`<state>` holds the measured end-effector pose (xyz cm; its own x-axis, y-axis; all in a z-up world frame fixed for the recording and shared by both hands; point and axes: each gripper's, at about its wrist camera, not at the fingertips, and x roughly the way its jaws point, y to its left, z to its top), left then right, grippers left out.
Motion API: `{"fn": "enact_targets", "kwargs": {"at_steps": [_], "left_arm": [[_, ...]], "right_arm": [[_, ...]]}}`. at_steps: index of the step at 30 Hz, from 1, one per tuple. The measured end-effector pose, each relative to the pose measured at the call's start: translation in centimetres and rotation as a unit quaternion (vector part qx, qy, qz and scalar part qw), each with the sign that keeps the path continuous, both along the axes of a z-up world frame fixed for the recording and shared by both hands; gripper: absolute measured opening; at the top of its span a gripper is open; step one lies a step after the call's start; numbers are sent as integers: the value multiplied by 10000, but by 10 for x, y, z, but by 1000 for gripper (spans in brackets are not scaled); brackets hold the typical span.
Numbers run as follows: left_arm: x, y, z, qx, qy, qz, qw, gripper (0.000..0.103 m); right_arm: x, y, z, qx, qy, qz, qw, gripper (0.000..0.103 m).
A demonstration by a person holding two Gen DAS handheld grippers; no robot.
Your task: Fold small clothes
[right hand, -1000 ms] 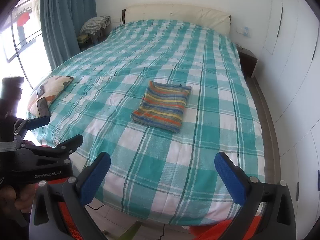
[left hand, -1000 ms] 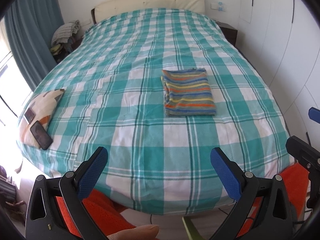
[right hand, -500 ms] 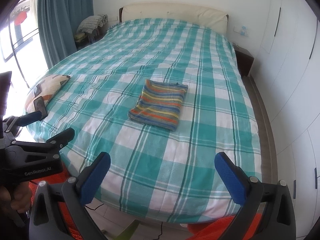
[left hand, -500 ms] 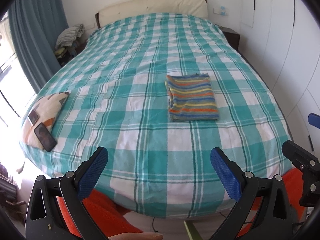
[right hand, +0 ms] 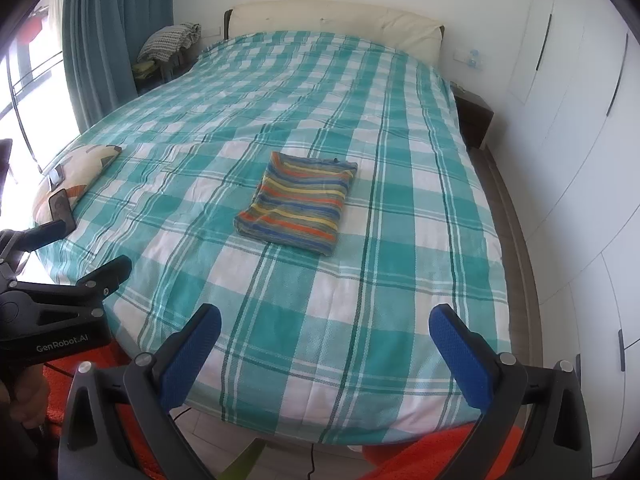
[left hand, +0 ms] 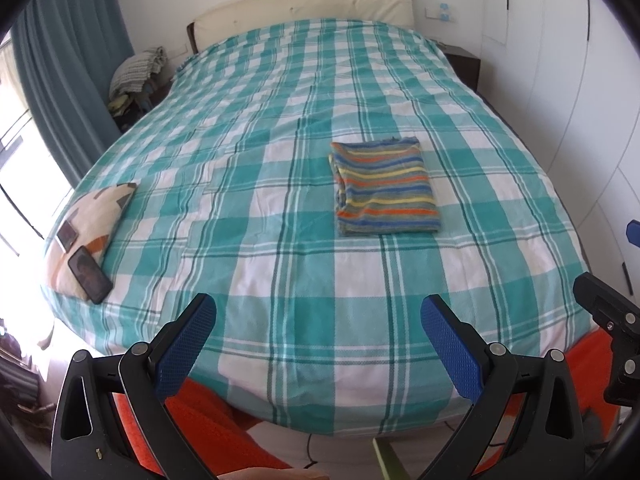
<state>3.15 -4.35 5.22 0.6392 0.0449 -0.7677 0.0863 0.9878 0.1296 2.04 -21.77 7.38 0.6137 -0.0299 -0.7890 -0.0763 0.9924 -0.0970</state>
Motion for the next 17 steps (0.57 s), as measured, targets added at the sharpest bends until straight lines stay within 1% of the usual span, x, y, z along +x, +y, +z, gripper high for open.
{"fn": "enact_targets", "kwargs": {"at_steps": [5,10,14,17], "left_arm": [[1,0,-2,-17,49,-34,10000,102],[0,0,-2,-165,57,-154,9997,103],[-3,-3,-1,-102,-54,-151,9998,103],[-5,-5,1,42,-171,-123,9998,102]], "right_arm": [[0,-1,0,-1,5,-4,10000,103],[0,-1,-3,2,36,0,10000,103],[0,-1,-3,4,33,-2,10000,103],[0,-1,-3,5,34,-3,10000,103]]}}
